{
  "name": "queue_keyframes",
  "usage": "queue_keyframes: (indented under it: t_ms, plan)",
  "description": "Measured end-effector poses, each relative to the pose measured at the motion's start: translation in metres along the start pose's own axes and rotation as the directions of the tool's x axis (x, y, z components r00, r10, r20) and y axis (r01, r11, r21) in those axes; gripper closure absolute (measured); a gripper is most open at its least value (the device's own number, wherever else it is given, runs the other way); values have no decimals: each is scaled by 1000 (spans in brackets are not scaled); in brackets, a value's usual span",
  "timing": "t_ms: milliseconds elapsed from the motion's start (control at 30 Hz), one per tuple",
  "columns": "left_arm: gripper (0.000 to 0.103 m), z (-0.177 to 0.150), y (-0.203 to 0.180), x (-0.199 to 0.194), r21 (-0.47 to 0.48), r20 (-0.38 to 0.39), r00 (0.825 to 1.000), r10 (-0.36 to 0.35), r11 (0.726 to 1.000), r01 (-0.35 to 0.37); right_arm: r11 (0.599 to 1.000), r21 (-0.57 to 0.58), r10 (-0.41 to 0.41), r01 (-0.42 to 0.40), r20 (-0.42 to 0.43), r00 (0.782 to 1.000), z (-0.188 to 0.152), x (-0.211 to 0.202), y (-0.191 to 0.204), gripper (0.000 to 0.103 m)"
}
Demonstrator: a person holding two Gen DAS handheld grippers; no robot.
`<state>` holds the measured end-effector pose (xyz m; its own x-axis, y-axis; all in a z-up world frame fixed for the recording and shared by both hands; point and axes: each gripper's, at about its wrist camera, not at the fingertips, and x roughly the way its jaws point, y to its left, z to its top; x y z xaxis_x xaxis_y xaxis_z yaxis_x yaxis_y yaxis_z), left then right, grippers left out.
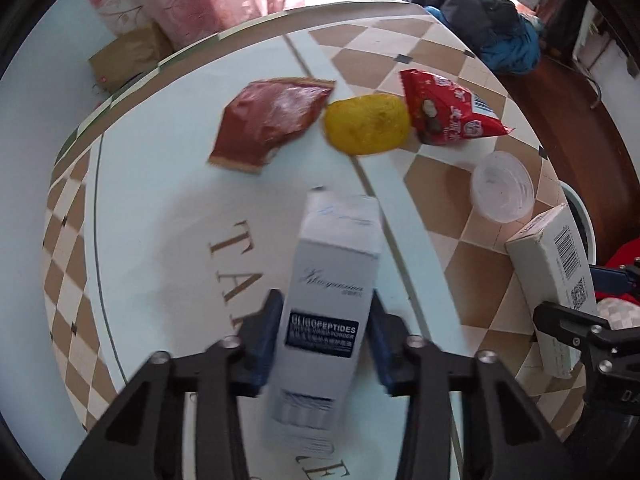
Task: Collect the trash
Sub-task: 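Grasp the white oligopeptides box with the left tool while the right tool grasps the barcode box, then carry both white boxes over the white bin with both tools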
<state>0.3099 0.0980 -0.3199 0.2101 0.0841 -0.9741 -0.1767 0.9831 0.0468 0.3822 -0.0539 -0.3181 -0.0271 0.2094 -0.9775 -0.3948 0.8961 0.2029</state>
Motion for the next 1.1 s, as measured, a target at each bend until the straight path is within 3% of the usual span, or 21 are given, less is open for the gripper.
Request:
queue_keyframes:
  t_ms: [400,467,500,767,967,1100]
  plan:
    - [70,-29,18,-2,-93,19,1000,22,995,-20,993,-68,-99,100,23,995,-7,6,19,37]
    - [71,-31,17,-1,-99,25,999,45,994,-42,990,-70,-118,120,32,992,-9,6,20,42]
    - [71,-29,14,-2,-105,32,998,50,993,-46,989,-73,-125,128,42,991,-10,4,21,53]
    - [71,-56,-10,-63,-184,140,984,114,979,-87,999,20,34,-36,100,994,-33,-26,2,53]
    - [71,-64,-32,-119,-214,234,966,106,975,-55,989,89,94,-118,234,968,-67,-84,-40,53]
    - [71,-59,-71,-152,-165,297,953,59,986,-9,982,128,95,-140,312,945,-89,-128,-83,53]
